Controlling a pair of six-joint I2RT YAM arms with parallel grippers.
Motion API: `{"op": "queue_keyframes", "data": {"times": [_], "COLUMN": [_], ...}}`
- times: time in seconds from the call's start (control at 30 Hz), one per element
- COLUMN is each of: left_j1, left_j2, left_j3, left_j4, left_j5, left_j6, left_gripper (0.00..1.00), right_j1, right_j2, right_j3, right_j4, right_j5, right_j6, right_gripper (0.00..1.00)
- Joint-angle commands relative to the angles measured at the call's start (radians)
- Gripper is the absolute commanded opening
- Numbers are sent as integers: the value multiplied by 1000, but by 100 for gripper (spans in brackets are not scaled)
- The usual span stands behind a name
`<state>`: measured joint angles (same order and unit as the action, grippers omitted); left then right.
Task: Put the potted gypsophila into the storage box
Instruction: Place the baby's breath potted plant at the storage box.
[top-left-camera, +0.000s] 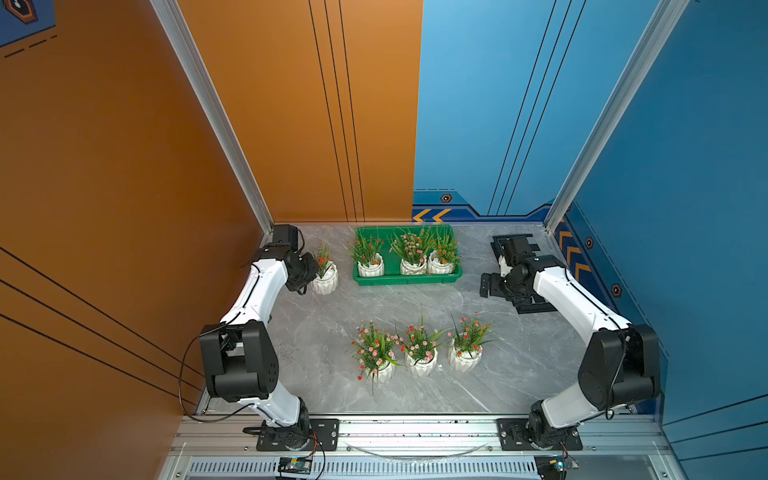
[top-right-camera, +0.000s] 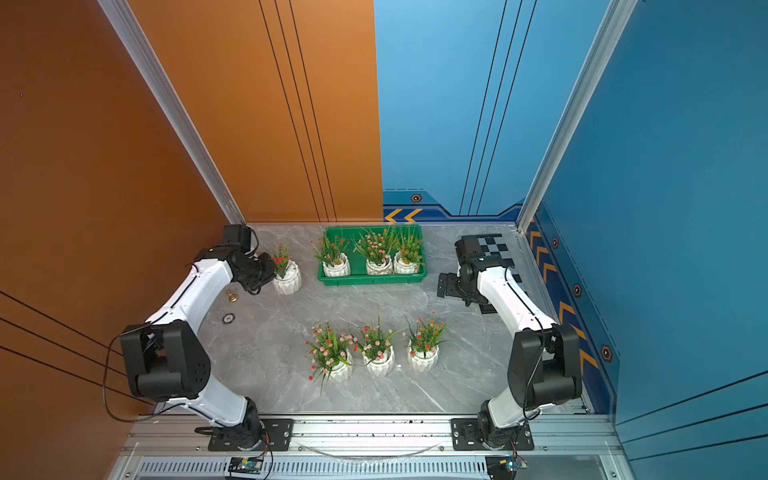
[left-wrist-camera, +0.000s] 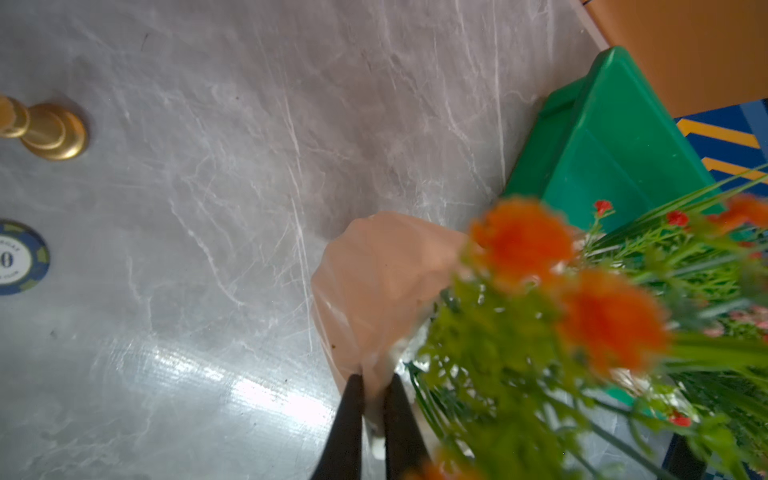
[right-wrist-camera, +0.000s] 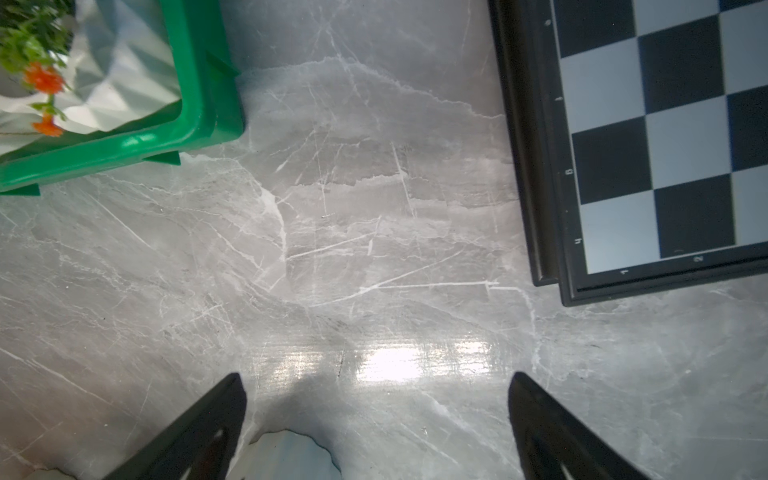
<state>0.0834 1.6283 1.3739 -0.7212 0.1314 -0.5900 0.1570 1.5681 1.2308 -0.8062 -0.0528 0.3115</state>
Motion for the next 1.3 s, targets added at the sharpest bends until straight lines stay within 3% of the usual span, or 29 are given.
{"op": "queue_keyframes", "data": {"times": [0.0, 0.47, 0.87, 1.27], "left_j1": [7, -17, -88, -174], "left_j2": [34, 248, 435, 577], "left_j3": [90, 397, 685, 853], "left_j4": [42, 41, 15, 14], "left_j5": [46, 81, 115, 128], "left_j6": [21, 9, -33, -88], "left_gripper": [0, 0, 0, 0], "right_j1": [-1, -8, -31, -68], "right_j2": [26, 112, 159, 168], "right_j3": [26, 92, 124, 127], "right_j4": [7, 7, 8, 9], "right_j5": [-15, -20, -23, -39], "right_j6": [-12, -12, -16, -33], "right_gripper": [99, 100, 100, 100]}}
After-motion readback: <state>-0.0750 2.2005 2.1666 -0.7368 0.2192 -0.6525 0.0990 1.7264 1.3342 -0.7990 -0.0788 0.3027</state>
